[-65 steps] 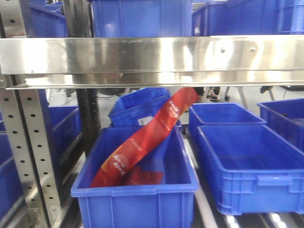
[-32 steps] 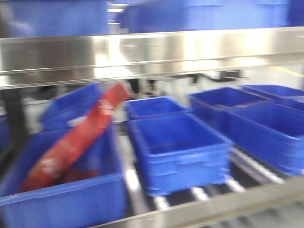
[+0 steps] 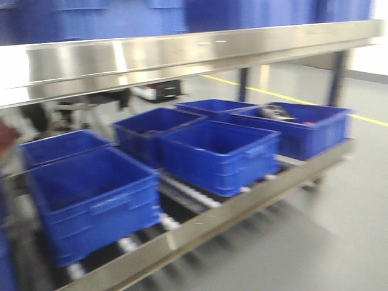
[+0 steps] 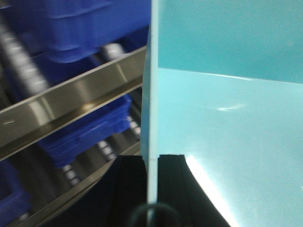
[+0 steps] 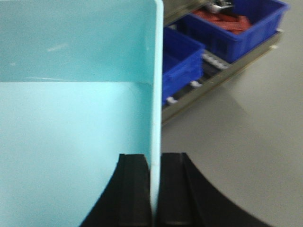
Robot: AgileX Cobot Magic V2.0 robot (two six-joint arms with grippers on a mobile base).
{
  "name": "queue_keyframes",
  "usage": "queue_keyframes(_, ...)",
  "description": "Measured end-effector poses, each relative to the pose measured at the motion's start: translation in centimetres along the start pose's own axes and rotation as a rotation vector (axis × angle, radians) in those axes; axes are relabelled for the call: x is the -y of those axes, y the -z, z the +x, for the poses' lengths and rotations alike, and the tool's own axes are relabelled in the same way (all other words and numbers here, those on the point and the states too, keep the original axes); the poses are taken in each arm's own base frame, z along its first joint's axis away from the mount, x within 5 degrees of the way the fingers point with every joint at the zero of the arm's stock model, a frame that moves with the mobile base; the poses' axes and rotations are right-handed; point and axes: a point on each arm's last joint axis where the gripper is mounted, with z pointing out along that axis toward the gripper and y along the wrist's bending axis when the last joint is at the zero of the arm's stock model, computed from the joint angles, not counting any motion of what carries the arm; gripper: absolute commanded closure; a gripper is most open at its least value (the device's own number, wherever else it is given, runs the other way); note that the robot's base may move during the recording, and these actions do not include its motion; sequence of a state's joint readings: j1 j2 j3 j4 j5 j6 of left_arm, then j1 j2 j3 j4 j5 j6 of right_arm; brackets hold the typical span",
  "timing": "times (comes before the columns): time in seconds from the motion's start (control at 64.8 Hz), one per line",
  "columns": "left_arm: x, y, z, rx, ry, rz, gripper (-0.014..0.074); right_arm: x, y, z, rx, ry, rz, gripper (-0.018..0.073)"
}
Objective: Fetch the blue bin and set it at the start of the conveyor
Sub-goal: 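Hold the bin in both grippers while the base backs away and turns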
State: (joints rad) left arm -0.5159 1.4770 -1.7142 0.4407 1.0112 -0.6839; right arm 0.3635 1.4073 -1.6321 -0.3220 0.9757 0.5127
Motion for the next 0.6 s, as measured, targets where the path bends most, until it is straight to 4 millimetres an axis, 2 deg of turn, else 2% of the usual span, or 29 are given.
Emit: queue_keyframes(0.602, 0.00, 0.00, 0.00, 0.000, 0.000, 0.000, 0.0708, 0.00, 0.00, 0.00, 0.000, 0.000, 0.000, 0.0713)
